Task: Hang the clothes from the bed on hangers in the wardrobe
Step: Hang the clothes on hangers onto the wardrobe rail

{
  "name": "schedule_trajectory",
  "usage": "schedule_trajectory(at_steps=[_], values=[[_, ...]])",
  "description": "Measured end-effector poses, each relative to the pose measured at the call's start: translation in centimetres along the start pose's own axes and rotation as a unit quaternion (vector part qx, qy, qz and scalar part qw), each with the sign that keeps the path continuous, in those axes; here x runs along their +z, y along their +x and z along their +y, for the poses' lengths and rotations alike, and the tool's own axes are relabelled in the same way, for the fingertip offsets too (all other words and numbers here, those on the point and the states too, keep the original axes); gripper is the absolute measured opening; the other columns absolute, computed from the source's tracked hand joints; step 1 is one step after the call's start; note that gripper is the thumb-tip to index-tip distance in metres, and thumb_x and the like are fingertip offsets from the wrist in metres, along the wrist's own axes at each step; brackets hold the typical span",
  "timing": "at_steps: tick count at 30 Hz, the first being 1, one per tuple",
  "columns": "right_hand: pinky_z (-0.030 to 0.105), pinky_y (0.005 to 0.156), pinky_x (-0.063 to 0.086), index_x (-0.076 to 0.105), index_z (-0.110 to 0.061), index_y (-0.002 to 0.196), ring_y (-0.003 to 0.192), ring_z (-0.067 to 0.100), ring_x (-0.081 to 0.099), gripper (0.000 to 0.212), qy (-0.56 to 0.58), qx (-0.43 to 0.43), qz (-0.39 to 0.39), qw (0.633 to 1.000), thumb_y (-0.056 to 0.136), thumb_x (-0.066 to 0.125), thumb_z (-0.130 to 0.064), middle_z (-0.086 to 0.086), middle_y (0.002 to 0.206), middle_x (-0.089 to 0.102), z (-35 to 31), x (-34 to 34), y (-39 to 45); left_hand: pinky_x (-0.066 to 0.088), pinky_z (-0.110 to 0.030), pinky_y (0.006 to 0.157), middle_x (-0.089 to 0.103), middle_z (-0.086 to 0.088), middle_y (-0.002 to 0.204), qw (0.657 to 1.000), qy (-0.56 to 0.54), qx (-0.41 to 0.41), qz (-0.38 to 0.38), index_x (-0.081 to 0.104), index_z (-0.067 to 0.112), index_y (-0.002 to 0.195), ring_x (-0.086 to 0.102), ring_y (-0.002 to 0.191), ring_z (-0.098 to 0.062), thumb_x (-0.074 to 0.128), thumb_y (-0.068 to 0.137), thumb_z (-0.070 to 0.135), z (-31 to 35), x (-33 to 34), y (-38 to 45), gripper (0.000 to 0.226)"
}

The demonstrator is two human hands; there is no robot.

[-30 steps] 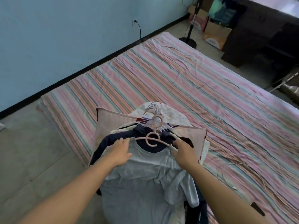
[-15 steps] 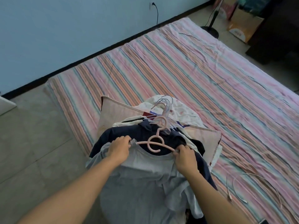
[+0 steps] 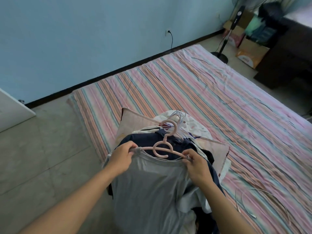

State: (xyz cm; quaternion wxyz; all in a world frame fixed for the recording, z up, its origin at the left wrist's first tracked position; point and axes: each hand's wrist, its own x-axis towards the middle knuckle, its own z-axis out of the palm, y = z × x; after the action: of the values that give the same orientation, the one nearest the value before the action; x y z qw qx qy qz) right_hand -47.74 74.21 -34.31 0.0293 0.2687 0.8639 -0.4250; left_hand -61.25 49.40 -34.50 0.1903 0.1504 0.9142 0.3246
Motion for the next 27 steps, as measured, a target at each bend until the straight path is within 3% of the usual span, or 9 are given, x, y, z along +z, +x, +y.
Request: schedule_trajectory(at_steps=[4, 11, 16, 20, 24, 27], values=[[0.012, 0.060, 0.039, 0.067, -0.028, 0.092, 0.072, 0.008, 0.055, 0.020, 0.002, -0.058, 0.000, 0.998, 0.088, 0.070, -0.008, -0.008, 0.076, 0.061, -4.3, -2.6, -4.0, 0.048, -0.025, 0.076, 0.067, 0.010, 0.091, 0.997, -0.061, 0.018, 0.044, 0.063, 0.028, 0.092, 0.063, 0.088, -0.008, 0.058, 0.087, -0.007, 0.6, -4.3, -4.3, 0.036], [0.024, 0.063, 0.045, 0.071, -0.035, 0.094, 0.071, 0.009, 0.058, 0.020, -0.014, -0.187, -0.008, 0.982, 0.089, 0.071, -0.015, -0.011, 0.075, 0.065, -13.1, -5.7, -12.6, 0.047, -0.017, 0.069, 0.070, 0.003, 0.075, 0.976, -0.171, 0.054, 0.127, 0.068, 0.020, 0.084, 0.063, 0.070, -0.003, 0.077, 0.079, 0.001, 2.1, -14.1, -15.5, 0.021], [0.011, 0.067, 0.042, 0.072, -0.031, 0.095, 0.081, -0.002, 0.062, 0.021, -0.009, -0.278, 0.000, 0.961, 0.090, 0.070, -0.011, -0.019, 0.081, 0.069, -20.7, -5.3, -18.0, 0.052, -0.018, 0.071, 0.071, 0.004, 0.077, 0.964, -0.174, 0.059, 0.190, 0.071, 0.022, 0.088, 0.066, 0.074, -0.008, 0.080, 0.077, 0.007, 2.5, -20.9, -24.7, 0.021], [0.031, 0.070, 0.051, 0.070, -0.033, 0.092, 0.081, 0.006, 0.064, 0.013, -0.015, -0.337, -0.028, 0.941, 0.092, 0.068, -0.020, -0.013, 0.083, 0.069, -26.1, -4.2, -22.0, 0.046, -0.021, 0.061, 0.064, -0.001, 0.068, 0.946, -0.203, 0.075, 0.240, 0.073, 0.022, 0.088, 0.060, 0.064, -0.015, 0.084, 0.074, 0.010, 2.1, -25.6, -32.2, 0.022], [0.020, 0.071, 0.045, 0.072, -0.027, 0.090, 0.084, 0.006, 0.060, 0.012, -0.001, -0.396, -0.046, 0.917, 0.091, 0.069, -0.016, -0.013, 0.087, 0.065, -31.0, -3.1, -26.0, 0.049, -0.009, 0.066, 0.073, 0.013, 0.079, 0.930, -0.196, 0.080, 0.301, 0.076, 0.026, 0.085, 0.068, 0.076, -0.005, 0.080, 0.077, 0.011, 1.3, -29.0, -38.4, 0.017], [0.037, 0.073, 0.051, 0.072, -0.028, 0.088, 0.081, 0.014, 0.063, 0.012, 0.005, -0.426, -0.079, 0.901, 0.091, 0.069, -0.017, -0.007, 0.082, 0.068, -34.1, -2.2, -28.4, 0.054, -0.016, 0.068, 0.074, 0.009, 0.081, 0.914, -0.203, 0.078, 0.342, 0.076, 0.023, 0.087, 0.069, 0.077, -0.005, 0.079, 0.077, 0.012, 0.4, -31.1, -42.4, 0.015]])
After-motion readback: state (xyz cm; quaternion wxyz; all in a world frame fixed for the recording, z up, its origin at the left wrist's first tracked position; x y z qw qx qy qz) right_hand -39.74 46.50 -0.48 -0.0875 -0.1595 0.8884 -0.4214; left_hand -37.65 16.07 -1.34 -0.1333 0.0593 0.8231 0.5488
